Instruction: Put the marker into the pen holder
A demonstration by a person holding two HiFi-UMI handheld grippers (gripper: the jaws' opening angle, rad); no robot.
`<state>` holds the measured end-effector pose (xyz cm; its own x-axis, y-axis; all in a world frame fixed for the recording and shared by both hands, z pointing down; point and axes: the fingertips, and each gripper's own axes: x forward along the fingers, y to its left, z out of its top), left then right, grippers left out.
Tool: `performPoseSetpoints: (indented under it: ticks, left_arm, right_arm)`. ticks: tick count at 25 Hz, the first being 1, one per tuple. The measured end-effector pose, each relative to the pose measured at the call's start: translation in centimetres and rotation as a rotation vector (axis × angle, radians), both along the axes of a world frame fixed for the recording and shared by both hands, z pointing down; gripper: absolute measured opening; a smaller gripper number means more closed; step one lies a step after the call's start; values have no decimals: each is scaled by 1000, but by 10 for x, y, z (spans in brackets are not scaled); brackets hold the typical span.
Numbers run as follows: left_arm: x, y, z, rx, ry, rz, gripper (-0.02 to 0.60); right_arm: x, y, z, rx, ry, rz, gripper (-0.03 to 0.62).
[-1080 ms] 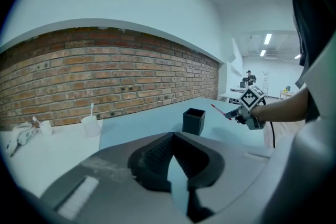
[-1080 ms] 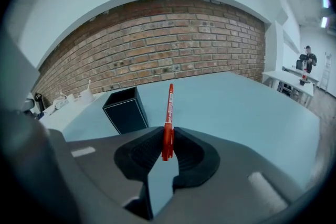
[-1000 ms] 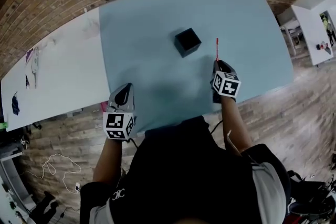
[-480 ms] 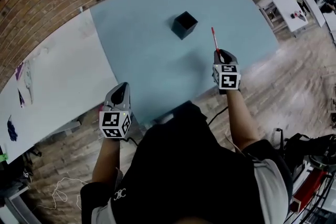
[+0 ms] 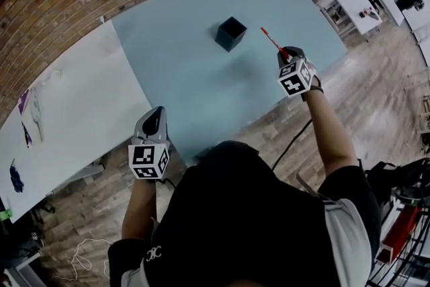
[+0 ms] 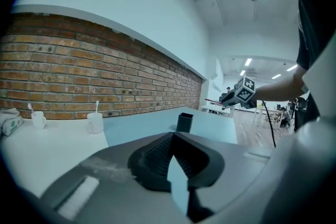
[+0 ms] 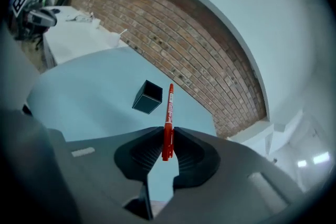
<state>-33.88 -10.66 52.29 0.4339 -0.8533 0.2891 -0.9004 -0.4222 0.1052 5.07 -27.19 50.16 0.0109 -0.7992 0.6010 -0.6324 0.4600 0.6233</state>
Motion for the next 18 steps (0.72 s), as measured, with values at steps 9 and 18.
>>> performPoseSetpoints:
  ticks: [9, 18]
  left_arm:
    - [3, 1, -1, -7, 7, -28, 8]
    - [9, 4, -5, 4, -38, -78, 8]
  right_arm:
    - [-43, -59, 13, -144, 539, -377, 66]
    - [-51, -115, 45, -209, 875, -479, 67]
